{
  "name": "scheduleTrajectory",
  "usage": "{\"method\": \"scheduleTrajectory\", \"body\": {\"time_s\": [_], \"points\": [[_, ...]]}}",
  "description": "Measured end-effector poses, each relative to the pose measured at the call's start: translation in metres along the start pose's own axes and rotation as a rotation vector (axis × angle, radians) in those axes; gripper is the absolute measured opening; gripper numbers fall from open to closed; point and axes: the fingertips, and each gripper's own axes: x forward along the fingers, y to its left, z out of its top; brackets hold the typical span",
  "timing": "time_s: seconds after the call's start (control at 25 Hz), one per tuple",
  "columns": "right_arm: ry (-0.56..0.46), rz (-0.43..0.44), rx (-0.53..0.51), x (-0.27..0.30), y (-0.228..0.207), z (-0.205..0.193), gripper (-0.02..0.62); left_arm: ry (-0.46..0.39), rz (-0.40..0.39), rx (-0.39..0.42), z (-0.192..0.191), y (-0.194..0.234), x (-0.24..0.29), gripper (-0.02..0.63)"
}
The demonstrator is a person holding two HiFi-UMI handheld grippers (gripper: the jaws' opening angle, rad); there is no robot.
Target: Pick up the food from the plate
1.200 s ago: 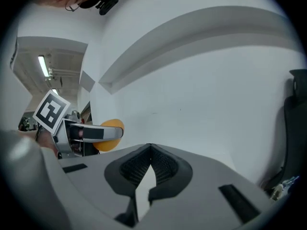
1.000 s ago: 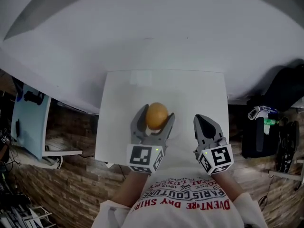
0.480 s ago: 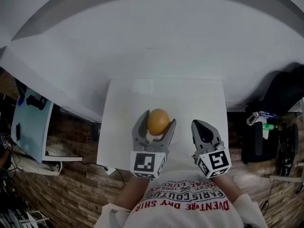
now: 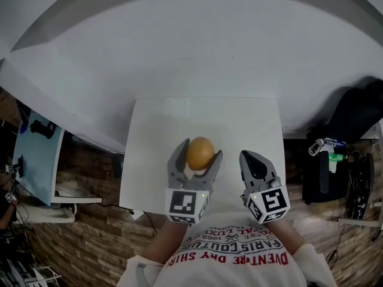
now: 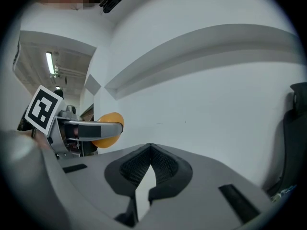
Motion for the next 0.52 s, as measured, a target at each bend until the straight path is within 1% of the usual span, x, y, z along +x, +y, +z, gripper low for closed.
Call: {"method": "scheduleTrajectory", "body": {"time_s": [0.24, 0.52], "points": [[0.017, 0.003, 0.016, 0.001, 0.000, -0.006, 0.009, 0.029, 0.004, -0.011, -0.009, 0.003, 0.002, 0.357], [0.030, 0.013, 0.014, 0.006, 0.002, -0.010, 0.009, 0.043, -0.026, -0.005, -0.015, -0.001, 0.008, 0.356]]}}
